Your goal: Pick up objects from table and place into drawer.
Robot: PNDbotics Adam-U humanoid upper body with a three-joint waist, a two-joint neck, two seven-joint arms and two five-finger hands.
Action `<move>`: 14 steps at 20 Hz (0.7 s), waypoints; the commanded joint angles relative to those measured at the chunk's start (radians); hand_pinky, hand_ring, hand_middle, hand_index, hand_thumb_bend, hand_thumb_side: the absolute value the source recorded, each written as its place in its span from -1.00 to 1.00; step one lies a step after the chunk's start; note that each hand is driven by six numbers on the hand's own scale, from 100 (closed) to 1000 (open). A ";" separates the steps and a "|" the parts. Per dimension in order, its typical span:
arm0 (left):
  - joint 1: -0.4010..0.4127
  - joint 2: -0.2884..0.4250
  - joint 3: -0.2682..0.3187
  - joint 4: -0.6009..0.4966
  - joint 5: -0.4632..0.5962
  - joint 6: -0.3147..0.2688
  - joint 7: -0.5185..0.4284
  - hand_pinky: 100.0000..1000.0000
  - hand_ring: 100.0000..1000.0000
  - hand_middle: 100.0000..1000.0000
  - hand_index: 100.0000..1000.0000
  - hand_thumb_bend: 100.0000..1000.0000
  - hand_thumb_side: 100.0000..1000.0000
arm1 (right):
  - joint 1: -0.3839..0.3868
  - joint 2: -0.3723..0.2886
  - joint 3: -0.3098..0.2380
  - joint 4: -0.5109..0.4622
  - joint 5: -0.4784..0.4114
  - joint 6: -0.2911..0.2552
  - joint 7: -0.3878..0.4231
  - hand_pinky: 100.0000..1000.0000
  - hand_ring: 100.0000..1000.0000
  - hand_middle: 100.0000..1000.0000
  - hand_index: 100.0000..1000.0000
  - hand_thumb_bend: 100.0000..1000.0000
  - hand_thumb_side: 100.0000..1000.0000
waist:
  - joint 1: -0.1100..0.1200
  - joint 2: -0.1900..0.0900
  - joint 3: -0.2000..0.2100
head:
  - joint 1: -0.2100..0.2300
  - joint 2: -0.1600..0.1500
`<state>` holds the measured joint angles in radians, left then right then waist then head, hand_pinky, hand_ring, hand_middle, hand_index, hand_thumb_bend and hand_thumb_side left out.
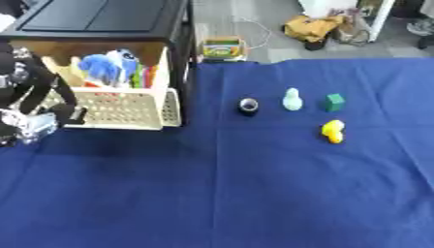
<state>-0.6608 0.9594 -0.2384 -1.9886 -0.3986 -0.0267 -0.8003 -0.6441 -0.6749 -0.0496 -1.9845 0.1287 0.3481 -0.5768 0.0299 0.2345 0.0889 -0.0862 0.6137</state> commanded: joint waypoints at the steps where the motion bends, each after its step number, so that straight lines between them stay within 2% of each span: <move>1: 0.011 0.041 -0.002 -0.011 0.067 -0.001 -0.025 -0.46 -0.58 -0.42 0.40 -1.00 1.00 | -0.007 -0.031 -0.018 -0.016 -0.009 0.003 0.000 -0.02 0.06 0.10 0.47 -0.47 0.78 | -0.002 -0.013 -0.001 | 0.003 -0.009; 5: 0.037 0.039 -0.003 -0.011 0.110 0.016 -0.051 -0.45 -0.52 -0.37 0.40 -1.00 1.00 | 0.000 -0.028 -0.026 -0.016 -0.014 0.002 -0.004 -0.03 0.05 0.09 0.47 -0.46 0.78 | -0.006 -0.010 -0.004 | 0.003 -0.014; 10: 0.098 0.025 -0.005 -0.011 0.091 0.061 -0.057 -0.41 -0.38 -0.23 0.46 -1.00 1.00 | 0.003 -0.026 -0.029 -0.016 -0.017 -0.001 -0.001 -0.03 0.05 0.09 0.47 -0.44 0.79 | -0.011 -0.006 -0.007 | 0.006 -0.020; 11: 0.112 0.021 -0.006 -0.011 0.083 0.072 -0.057 -0.39 -0.33 -0.20 0.62 -1.00 1.00 | 0.003 -0.025 -0.029 -0.016 -0.017 -0.002 0.000 -0.03 0.05 0.09 0.47 -0.44 0.79 | -0.012 -0.005 -0.007 | 0.006 -0.020; 14: 0.150 0.014 -0.015 -0.011 0.048 0.118 -0.059 -0.38 -0.28 -0.18 0.73 -1.00 1.00 | 0.002 -0.023 -0.030 -0.016 -0.017 -0.006 0.002 -0.03 0.05 0.09 0.47 -0.44 0.79 | -0.014 -0.002 -0.010 | 0.009 -0.024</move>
<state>-0.5037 0.9557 -0.2578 -1.9886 -0.3365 0.0736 -0.8595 -0.6325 -0.6746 -0.0676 -1.9845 0.1167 0.3460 -0.5758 0.0154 0.2472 0.0797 -0.0801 0.6031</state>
